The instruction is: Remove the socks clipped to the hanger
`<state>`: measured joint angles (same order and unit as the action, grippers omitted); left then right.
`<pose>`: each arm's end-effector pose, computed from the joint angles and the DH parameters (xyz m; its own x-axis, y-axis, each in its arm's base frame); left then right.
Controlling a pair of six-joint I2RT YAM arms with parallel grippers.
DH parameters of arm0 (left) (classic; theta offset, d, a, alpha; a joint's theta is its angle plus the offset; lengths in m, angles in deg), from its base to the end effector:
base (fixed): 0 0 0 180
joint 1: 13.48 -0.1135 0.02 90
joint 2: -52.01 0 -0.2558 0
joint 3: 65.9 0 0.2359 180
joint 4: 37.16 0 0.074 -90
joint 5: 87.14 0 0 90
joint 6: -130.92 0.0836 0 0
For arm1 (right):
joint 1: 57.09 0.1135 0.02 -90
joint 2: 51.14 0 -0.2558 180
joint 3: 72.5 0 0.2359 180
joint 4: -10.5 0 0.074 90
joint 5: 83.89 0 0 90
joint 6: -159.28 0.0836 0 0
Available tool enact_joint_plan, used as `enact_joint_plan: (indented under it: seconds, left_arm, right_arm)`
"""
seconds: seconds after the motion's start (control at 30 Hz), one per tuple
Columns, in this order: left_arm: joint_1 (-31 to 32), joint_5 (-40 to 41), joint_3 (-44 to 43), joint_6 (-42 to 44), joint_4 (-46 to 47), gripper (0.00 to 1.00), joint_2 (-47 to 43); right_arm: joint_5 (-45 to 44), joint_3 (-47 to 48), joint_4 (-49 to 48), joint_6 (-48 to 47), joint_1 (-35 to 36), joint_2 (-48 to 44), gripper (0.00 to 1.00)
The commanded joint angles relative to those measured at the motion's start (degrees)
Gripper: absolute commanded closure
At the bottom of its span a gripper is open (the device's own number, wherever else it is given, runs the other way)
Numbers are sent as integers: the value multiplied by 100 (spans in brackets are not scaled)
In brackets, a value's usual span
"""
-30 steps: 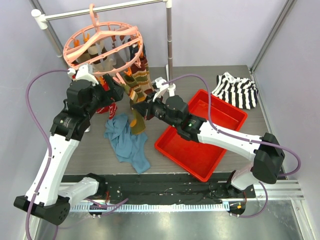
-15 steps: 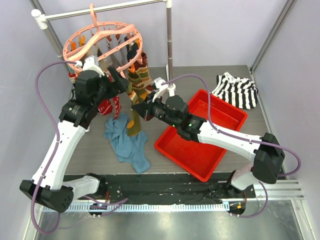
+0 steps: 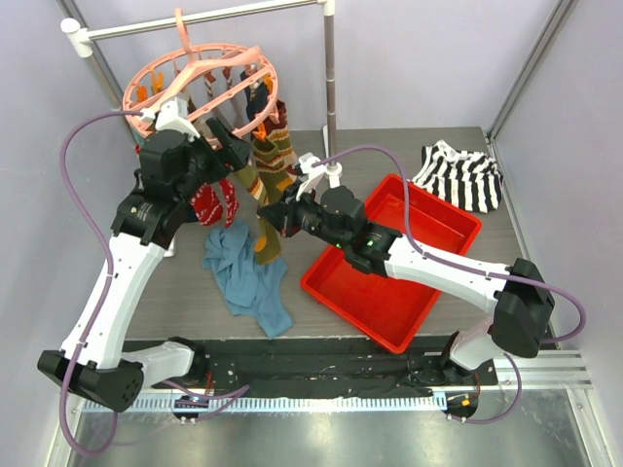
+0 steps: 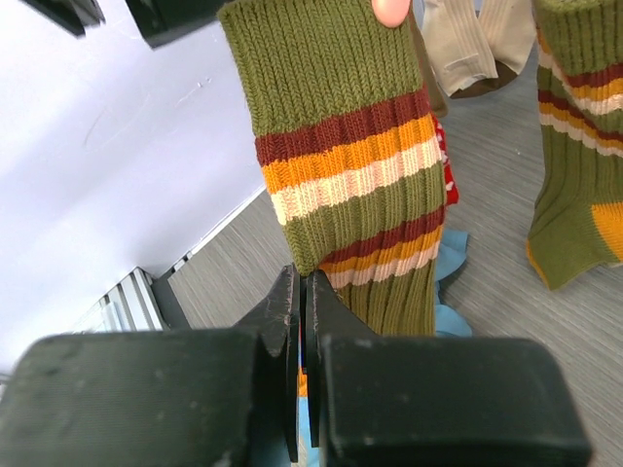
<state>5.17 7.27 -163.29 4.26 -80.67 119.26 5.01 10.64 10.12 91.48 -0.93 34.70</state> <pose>0.2656 -0.0829 0.4315 -0.3238 -0.5190 -0.7911 0.0681 0.8212 -0.5666 0.2210 0.3268 0.3511 -0.3306 0.1853 -0.9254 -0.7505 0.5430 0.3768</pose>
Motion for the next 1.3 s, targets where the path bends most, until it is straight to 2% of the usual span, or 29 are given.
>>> enact_joint_plan:
  seconds: [0.0, 0.4, 0.57, 0.67, 0.7, 0.73, 0.83, 1.07, 1.2, 1.27]
  left_arm:
    - [6, -98, -208, 142, 399, 14, 157]
    - [7, 17, -251, 265, 434, 37, 562]
    - [7, 17, -392, 335, 355, 50, 641]
    - [-2, 52, -515, 423, 197, 47, 685]
    - [6, 78, -585, 449, 101, 36, 676]
    - [7, 130, -638, 476, 4, 31, 711]
    - [7, 333, -857, 573, -303, 23, 738]
    - [7, 614, -1068, 634, -699, 25, 737]
    - [7, 798, -1463, 660, -1094, 34, 948]
    - [7, 921, -1526, 669, -1183, 35, 992]
  right_arm:
    - [40, 94, -176, -84, 53, -226, 99]
    - [260, 112, -62, -110, 62, -235, 99]
    - [233, 86, 8, -172, 70, -261, 99]
    - [181, 86, 26, -224, 62, -270, 99]
    - [172, 77, 35, -233, 62, -279, 99]
    - [146, 77, 35, -259, 70, -279, 99]
    - [137, 103, 44, -286, 70, -270, 99]
    - [137, 130, 61, -277, 62, -217, 99]
    - [137, 182, 79, -277, 70, -173, 99]
    - [154, 217, 114, -286, 70, -147, 99]
